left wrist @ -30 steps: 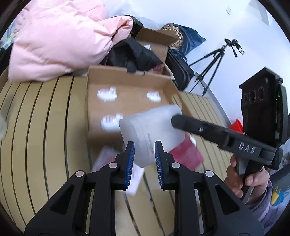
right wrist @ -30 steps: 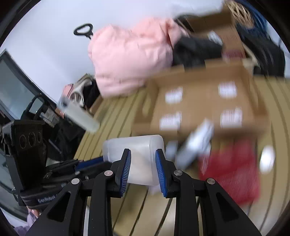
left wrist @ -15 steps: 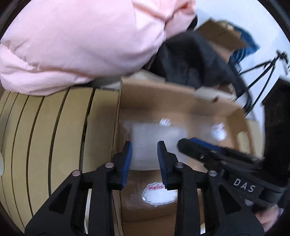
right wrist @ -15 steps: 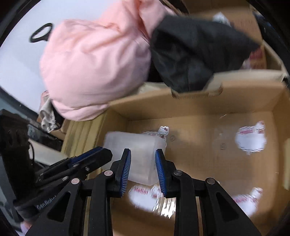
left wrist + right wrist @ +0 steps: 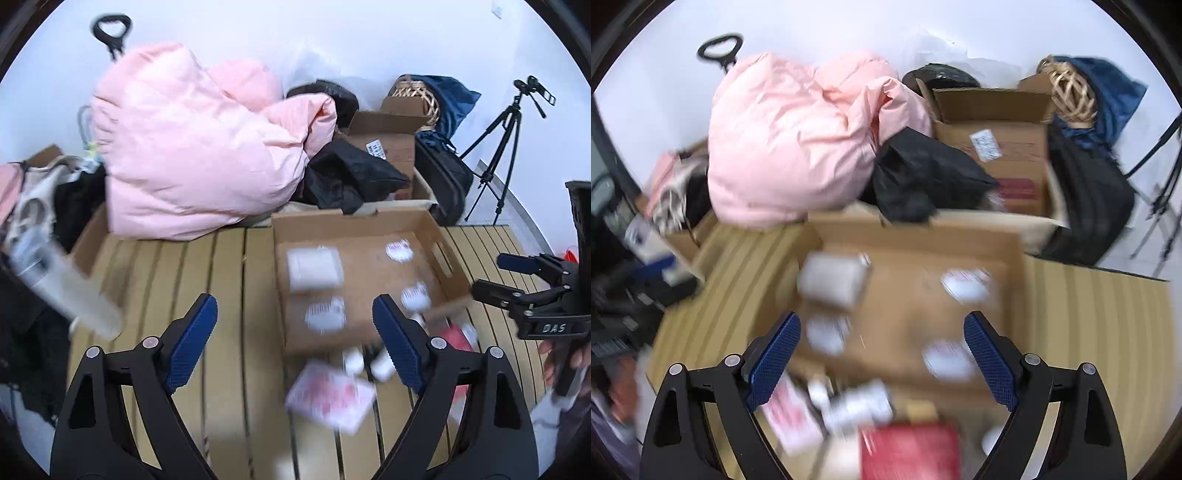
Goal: Organize objects
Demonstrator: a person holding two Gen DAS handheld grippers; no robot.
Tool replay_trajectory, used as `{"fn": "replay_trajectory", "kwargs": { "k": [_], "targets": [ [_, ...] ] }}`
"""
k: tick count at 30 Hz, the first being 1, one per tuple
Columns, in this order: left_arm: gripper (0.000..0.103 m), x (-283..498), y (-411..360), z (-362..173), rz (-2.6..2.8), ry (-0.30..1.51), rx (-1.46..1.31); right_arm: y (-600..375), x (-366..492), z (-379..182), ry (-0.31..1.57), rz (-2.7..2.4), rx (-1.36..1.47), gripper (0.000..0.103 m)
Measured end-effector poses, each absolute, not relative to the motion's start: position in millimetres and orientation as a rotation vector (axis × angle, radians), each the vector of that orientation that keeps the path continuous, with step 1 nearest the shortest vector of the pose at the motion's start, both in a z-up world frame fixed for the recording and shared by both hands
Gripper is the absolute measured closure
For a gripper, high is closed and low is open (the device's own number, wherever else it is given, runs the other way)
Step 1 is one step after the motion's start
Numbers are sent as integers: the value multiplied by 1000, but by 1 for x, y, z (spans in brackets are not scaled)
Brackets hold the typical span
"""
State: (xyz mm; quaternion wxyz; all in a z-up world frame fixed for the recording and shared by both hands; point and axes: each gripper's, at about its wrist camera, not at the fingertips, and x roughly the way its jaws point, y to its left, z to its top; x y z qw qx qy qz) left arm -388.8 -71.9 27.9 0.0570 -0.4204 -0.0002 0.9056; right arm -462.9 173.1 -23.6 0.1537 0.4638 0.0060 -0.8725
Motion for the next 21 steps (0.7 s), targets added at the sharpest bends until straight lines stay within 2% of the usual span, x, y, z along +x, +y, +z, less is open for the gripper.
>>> {"fn": "replay_trajectory", "kwargs": {
  "k": [3, 5, 9, 12, 14, 19, 21],
  "targets": [
    [16, -323, -74, 41, 2735, -30, -1260, 185, -406, -5, 36, -2464, 1321, 11],
    [4, -283, -73, 41, 2725, -4, -1220, 196, -358, 6, 52, -2441, 1293, 11],
    [4, -193, -67, 28, 2814, 21, -1214, 199, -262, 9, 120, -2433, 1217, 11],
    [4, -137, -55, 20, 2813, -18, -1186, 198, -205, -2, 85, -2425, 1202, 11],
    [0, -108, -44, 14, 2805, -11, -1160, 197, -172, -12, 45, -2429, 1207, 11],
    [0, -78, -20, 2, 2726, 37, -1133, 197, -119, -39, -88, -2419, 1265, 11],
    [0, -79, -13, 0, 2730, 77, -1123, 197, -114, -50, -72, -2428, 1303, 11]
  ]
}}
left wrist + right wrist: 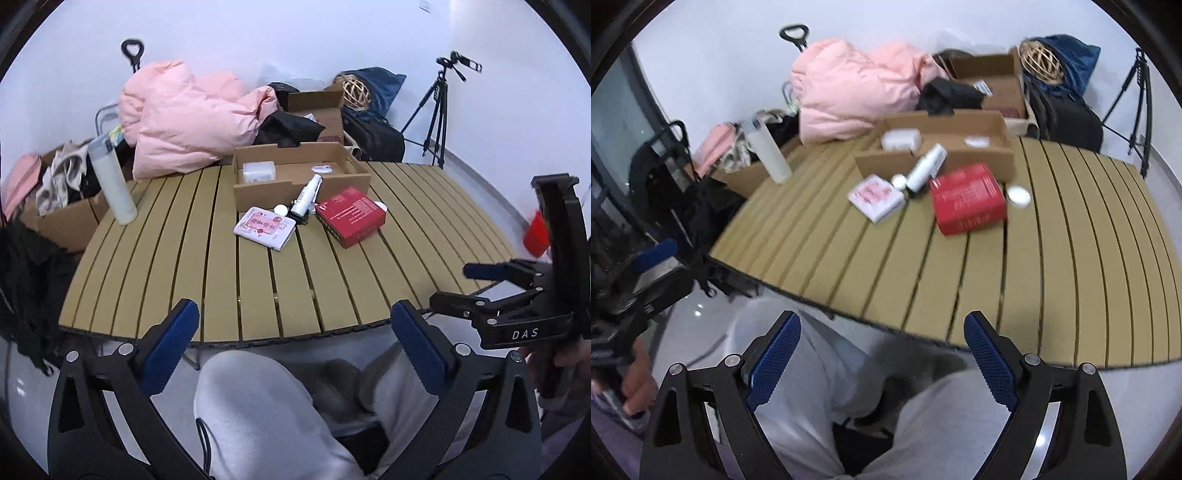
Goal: Organize objects
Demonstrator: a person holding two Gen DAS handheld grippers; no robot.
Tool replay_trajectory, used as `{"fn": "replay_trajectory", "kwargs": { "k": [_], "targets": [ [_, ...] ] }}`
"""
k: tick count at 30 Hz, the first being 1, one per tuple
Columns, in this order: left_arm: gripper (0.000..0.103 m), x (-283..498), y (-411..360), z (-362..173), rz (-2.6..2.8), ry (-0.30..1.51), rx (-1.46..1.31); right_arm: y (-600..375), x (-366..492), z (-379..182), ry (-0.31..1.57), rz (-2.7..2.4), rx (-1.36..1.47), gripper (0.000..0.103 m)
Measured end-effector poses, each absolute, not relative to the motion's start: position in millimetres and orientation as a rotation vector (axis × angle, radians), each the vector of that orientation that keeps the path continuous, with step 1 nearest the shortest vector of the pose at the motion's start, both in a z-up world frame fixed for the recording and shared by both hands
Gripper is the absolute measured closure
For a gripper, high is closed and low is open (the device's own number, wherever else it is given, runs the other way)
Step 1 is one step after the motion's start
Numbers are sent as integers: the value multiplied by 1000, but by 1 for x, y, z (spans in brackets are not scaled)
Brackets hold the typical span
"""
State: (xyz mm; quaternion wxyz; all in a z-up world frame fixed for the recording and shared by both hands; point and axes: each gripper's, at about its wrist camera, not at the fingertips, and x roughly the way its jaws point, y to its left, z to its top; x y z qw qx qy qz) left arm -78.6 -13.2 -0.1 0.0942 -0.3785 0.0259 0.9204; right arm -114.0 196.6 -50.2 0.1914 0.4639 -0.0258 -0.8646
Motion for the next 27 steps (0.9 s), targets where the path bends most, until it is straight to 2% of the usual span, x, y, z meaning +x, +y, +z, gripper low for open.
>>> {"fn": "replay_trajectory", "kwargs": {
  "k": [3, 11, 16, 20, 23, 24, 25, 26, 27],
  "targets": [
    [0, -87, -10, -5, 2713, 29, -1144, 202, -111, -54, -47, -2479, 1309, 11],
    [0, -151, 11, -41, 2583, -66, -1199, 231, -143, -65, -162, -2497, 1316, 11],
    [0, -237, 35, -62, 2477, -72, -1308, 254, -206, -84, -253, -2523, 1350, 11],
    [0, -298, 51, -74, 2360, -147, -1322, 267, -267, -94, -323, -2491, 1336, 11],
    [1, -336, 66, -101, 2329, -153, -1374, 271, -308, -106, -355, -2487, 1319, 11],
    [3, -347, 71, -113, 2330, -136, -1400, 273, -321, -112, -361, -2492, 1334, 12],
    [13, -356, 75, -126, 2337, -132, -1440, 275, -333, -120, -374, -2488, 1348, 14],
    [22, -361, 76, -134, 2324, -151, -1465, 275, -344, -127, -387, -2472, 1345, 25],
    [25, -366, 77, -142, 2293, -198, -1486, 275, -352, -132, -402, -2458, 1346, 42]
  ]
}}
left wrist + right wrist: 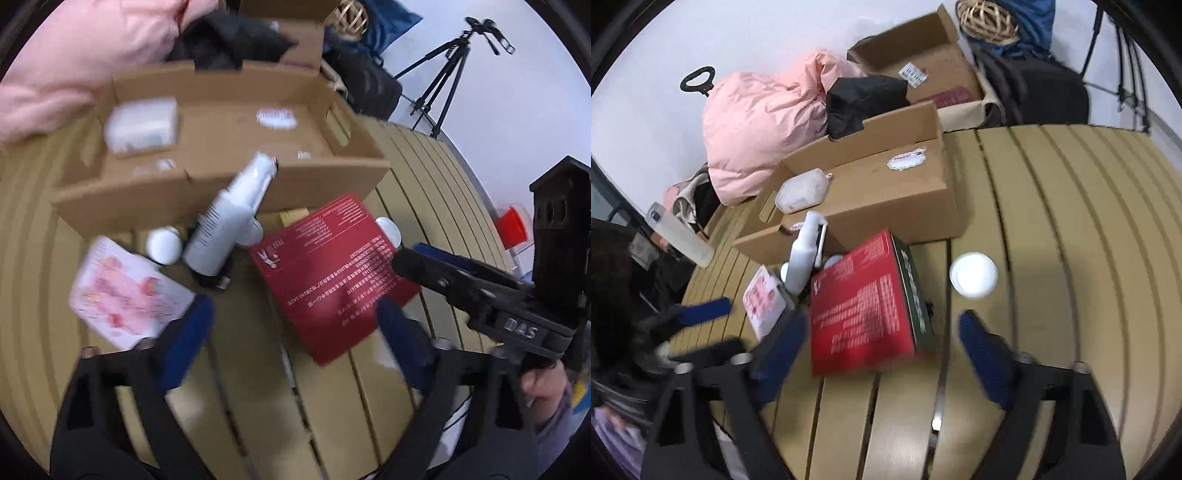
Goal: Organize objects
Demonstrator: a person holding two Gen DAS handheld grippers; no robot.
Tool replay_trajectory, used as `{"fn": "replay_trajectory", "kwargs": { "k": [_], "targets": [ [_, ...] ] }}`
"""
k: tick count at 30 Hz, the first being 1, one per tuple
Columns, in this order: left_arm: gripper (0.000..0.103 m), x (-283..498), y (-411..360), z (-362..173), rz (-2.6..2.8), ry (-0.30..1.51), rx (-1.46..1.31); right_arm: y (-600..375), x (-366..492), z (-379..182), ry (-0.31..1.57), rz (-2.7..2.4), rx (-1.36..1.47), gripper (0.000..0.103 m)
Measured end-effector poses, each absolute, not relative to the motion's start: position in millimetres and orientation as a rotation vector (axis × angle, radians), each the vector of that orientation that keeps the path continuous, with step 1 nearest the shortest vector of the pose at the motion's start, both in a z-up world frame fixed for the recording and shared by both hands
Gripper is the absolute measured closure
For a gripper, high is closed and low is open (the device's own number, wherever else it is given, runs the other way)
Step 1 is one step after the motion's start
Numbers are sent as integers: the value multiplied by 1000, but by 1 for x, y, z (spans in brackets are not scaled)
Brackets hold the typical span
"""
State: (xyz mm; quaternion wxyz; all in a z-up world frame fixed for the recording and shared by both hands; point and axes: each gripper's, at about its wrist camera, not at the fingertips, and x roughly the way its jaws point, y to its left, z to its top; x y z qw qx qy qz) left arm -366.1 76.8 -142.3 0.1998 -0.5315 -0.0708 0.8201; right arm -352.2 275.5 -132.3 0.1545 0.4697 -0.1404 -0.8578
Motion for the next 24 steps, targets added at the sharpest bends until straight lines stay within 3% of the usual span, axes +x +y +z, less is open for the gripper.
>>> {"fn": "replay_trajectory", "kwargs": {
  "k": [3, 5, 6, 7, 8, 10, 11, 14, 15, 17, 20, 22, 23, 24],
  "targets": [
    [36, -365, 75, -154, 2252, -308, -1458, 274, -367, -151, -434, -2427, 1383, 66],
    [62, -361, 78, -158, 2253, -287, -1472, 272, -367, -160, -450, -2392, 1390, 71],
    [67, -357, 78, -156, 2286, -262, -1473, 271, -365, -164, -462, -2371, 1392, 72],
    [85, -355, 78, -156, 2287, -255, -1482, 271, -362, -165, -476, -2359, 1384, 72],
    [95, -349, 78, -155, 2254, -276, -1484, 270, -356, -163, -466, -2371, 1374, 75],
    [95, -332, 78, -151, 2205, -310, -1471, 268, -344, -162, -472, -2344, 1365, 82],
    [95, -325, 79, -150, 2214, -287, -1469, 267, -336, -162, -488, -2316, 1360, 91],
    [90, -295, 68, -144, 2307, -179, -1421, 256, -308, -162, -435, -2312, 1390, 92],
    [85, -289, 63, -144, 2371, -114, -1412, 253, -301, -163, -395, -2349, 1406, 92],
    [55, -286, 55, -144, 2453, -37, -1399, 252, -287, -163, -380, -2369, 1398, 92],
    [39, -292, 43, -144, 2468, -70, -1363, 255, -282, -164, -415, -2382, 1405, 79],
    [37, -304, 41, -152, 2427, -120, -1382, 254, -285, -163, -418, -2398, 1399, 52],
    [37, -310, 41, -159, 2421, -143, -1414, 251, -289, -164, -429, -2392, 1400, 28],
    [38, -314, 42, -165, 2411, -162, -1433, 249, -292, -165, -447, -2373, 1394, 16]
  ]
}}
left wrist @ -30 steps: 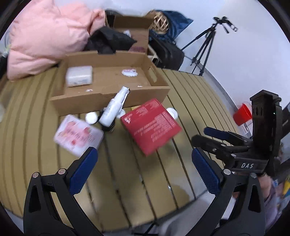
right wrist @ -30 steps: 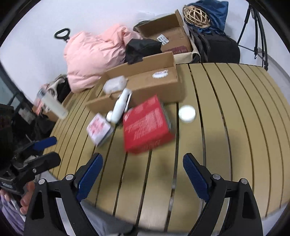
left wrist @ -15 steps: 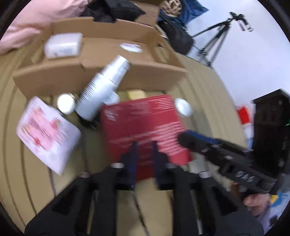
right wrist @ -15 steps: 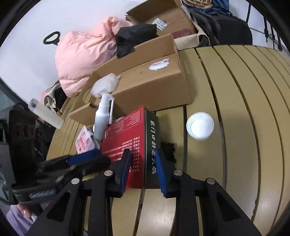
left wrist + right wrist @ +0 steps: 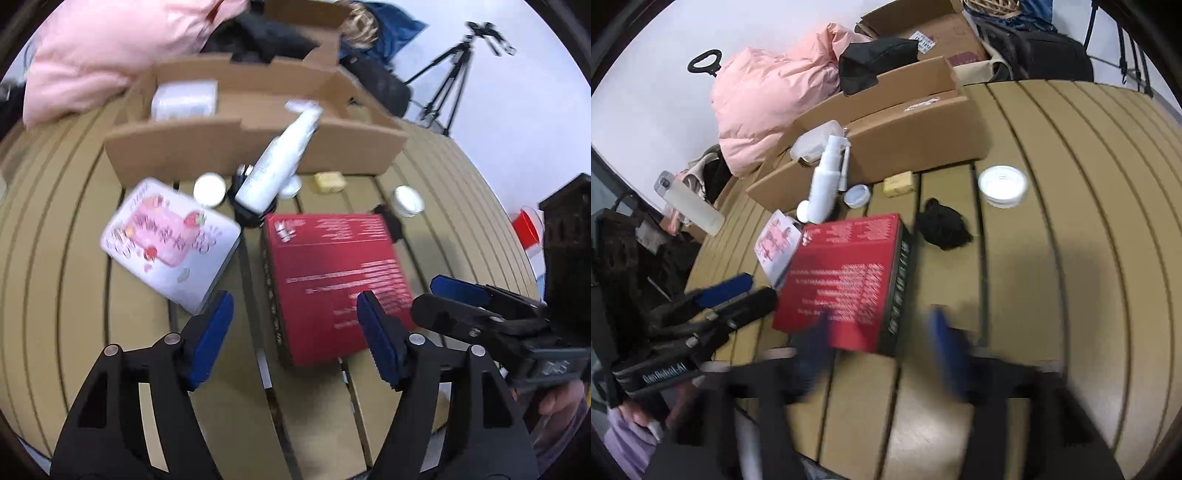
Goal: Organize objects
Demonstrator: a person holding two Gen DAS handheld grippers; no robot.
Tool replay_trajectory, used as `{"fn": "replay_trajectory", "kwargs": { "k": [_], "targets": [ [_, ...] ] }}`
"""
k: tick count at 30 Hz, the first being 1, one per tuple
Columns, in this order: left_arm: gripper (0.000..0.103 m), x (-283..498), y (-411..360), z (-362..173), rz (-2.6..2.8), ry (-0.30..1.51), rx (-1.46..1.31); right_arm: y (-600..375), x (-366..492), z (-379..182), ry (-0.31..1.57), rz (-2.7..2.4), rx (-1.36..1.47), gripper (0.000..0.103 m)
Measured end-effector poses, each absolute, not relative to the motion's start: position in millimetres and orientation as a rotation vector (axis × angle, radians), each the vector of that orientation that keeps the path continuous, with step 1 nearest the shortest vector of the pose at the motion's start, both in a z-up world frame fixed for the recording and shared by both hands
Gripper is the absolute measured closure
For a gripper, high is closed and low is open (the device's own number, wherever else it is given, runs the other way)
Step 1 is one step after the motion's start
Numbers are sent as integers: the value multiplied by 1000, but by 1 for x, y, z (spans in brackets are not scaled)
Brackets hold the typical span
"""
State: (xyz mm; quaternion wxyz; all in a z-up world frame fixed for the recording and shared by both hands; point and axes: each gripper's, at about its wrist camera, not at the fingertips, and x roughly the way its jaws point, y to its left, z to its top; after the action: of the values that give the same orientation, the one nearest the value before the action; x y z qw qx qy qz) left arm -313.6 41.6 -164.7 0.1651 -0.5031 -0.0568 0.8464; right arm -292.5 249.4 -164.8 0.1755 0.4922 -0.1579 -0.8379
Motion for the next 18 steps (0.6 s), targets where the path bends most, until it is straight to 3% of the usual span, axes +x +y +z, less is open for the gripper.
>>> {"fn": "replay_trajectory", "kwargs": {
  "k": [2, 5, 7, 9, 14, 18],
  "targets": [
    [41, -321, 41, -175, 2372, -224, -1461, 242, -304, -169, -480, -2345, 1402, 16],
    [67, -322, 37, -181, 2309, -371, -1464, 238, -315, -177, -520, -2323, 1408, 17],
    [70, -316, 38, -176, 2356, -354, -1452, 239, -324, -190, -624, -2243, 1441, 24],
    [74, -307, 37, -170, 2380, -342, -1431, 235, -323, -194, -594, -2270, 1473, 47],
    [76, -285, 31, -126, 2418, -379, -1328, 238, -304, -170, -603, -2311, 1407, 51],
    [76, -284, 26, -47, 2443, -379, -1197, 233, -290, -107, -534, -2365, 1311, 52]
  ]
}}
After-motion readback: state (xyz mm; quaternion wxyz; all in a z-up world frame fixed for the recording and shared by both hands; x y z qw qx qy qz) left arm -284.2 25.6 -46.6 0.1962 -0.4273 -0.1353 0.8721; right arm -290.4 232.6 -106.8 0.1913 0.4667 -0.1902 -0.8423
